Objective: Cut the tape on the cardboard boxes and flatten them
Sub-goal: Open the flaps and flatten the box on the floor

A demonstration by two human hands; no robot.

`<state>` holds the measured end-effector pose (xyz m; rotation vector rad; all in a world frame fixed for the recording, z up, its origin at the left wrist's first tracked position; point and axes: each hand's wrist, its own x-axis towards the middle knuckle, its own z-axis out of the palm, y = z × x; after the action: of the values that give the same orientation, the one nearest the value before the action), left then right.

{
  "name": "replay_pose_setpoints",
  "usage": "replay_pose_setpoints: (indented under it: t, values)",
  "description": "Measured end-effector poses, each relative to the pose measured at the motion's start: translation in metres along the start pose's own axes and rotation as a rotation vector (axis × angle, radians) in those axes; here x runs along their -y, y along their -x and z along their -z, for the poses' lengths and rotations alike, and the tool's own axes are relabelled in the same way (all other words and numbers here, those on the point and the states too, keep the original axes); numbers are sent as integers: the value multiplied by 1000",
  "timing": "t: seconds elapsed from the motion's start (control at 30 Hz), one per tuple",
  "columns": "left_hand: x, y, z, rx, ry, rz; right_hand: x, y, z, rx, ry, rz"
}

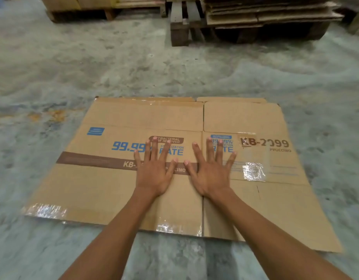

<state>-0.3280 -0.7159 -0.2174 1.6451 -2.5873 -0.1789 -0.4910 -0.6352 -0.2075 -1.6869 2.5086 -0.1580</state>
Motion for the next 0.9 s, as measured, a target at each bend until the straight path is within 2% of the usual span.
replay_pose_setpoints:
  t: [0.2,0.4,0.5,0.57,0.63,0.73,0.83,0.9]
  values:
    - [-1,-1,-6,-77,-11,-16,1,0,-5,-35,34,-21]
    - [0,2,3,-57,-15,-6,5,1,11,65,52,-30]
    - [-5,-4,18,122,-19,30,2,-13,30,268,74,-43]
    - [-14,-11,57,326,-27,59,4,-28,71,498,70,-61]
    - [-26,-8,96,479,-111,75,3,-30,109,595,79,-78]
    - [-42,40,142,453,-429,75,-4,21,146,557,195,-64]
    - [-65,107,192,401,-388,21,-22,94,190,472,331,-26]
    - [-86,141,238,355,-310,-37,-32,130,241,423,276,-45]
